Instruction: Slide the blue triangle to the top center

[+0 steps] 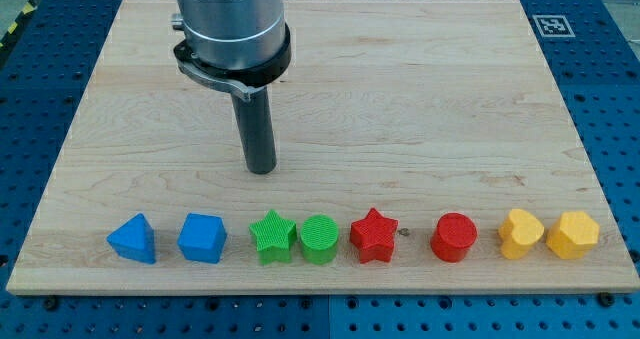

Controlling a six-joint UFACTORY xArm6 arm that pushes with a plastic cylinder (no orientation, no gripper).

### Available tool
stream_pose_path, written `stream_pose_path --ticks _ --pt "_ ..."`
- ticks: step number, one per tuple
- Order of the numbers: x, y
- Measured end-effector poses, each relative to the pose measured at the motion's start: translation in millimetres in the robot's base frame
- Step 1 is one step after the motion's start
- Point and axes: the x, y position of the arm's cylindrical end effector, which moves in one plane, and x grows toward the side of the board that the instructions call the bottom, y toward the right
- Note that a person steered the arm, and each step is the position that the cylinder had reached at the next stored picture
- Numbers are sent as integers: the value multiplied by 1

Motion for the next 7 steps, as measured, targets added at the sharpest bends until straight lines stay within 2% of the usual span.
stream_pose_path --ticks 1,2,3,4,5,6,7 --pt "0 0" --pt "-6 -67" --pt "-4 -182" --pt "58 -228" --pt "119 -169" --pt "108 -73" --pt "105 -66"
